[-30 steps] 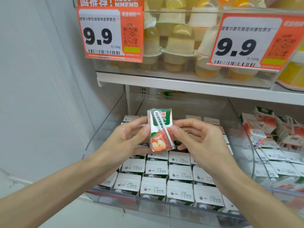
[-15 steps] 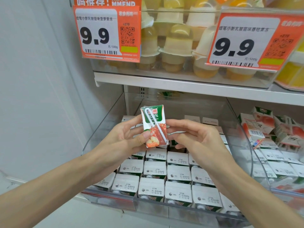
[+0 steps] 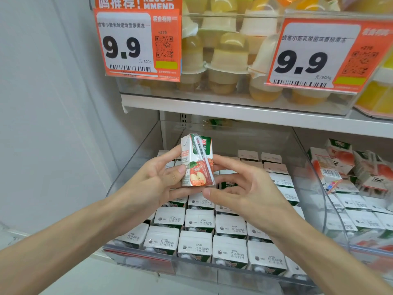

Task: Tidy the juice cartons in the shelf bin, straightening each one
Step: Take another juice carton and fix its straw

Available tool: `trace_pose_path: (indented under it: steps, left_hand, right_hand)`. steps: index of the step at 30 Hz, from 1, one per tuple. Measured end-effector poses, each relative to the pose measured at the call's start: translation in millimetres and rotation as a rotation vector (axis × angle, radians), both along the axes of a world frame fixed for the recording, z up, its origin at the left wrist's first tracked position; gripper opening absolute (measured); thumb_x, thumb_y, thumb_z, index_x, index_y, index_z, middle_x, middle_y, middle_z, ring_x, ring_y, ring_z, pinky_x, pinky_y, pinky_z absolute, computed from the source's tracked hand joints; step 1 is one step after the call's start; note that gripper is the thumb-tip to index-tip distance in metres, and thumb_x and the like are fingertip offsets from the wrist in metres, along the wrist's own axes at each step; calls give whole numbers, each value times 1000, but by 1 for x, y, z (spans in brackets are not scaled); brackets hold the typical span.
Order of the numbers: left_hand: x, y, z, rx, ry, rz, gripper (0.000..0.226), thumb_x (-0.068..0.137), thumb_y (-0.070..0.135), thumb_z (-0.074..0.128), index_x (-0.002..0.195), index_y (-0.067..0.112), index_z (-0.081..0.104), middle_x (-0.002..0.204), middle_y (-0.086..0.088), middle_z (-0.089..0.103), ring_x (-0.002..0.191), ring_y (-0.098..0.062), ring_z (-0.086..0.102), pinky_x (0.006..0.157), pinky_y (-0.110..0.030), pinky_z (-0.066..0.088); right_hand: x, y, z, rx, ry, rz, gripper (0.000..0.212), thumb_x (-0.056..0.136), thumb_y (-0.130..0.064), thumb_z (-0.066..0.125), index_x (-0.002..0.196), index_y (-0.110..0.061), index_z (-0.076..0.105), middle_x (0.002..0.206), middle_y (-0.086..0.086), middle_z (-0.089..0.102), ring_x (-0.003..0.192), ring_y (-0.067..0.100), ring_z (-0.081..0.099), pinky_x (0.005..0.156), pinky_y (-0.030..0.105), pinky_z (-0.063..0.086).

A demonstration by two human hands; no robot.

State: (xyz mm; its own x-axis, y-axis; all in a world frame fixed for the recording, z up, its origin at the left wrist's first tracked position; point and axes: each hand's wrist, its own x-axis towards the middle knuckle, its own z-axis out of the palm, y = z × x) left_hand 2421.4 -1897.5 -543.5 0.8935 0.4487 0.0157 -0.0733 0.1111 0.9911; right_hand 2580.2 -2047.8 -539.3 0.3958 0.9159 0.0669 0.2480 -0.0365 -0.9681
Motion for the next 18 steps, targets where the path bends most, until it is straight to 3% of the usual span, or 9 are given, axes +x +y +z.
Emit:
trace_pose_path:
  steps: [5,11,14,18]
  left_hand:
    - [0,5,-3,-25,-11,-21,51,112,10,42,162,23,37,143,-17,66,132,-38,65,112,-46,51]
    - [1,4,-2,-41,-6,0,51,110,9,42,159,23,41,137,-18,70,126,-37,68,109,-41,54]
    - [0,2,-3,-27,-1,-8,51,110,10,43,159,23,41,138,-18,69,128,-37,68,110,-42,53]
    - [1,3,-2,-64,-6,-14,52,110,7,43,159,24,42,139,-18,69,129,-36,67,108,-41,55]
  right_hand:
    - [2,-1,-1,5,11,7,56,89,-13,83,128,-51,71,112,-15,69,99,8,70,88,26,60]
    - [3,0,0,-16,51,-4,61,93,1,70,118,-54,75,107,-9,71,100,25,69,77,28,55]
    - [3,-1,0,-14,58,-6,59,94,-1,69,112,-56,77,103,-12,72,101,23,70,80,30,55]
    - [1,-1,1,-27,37,-6,56,95,-4,70,120,-53,75,103,-14,72,99,17,71,90,44,60]
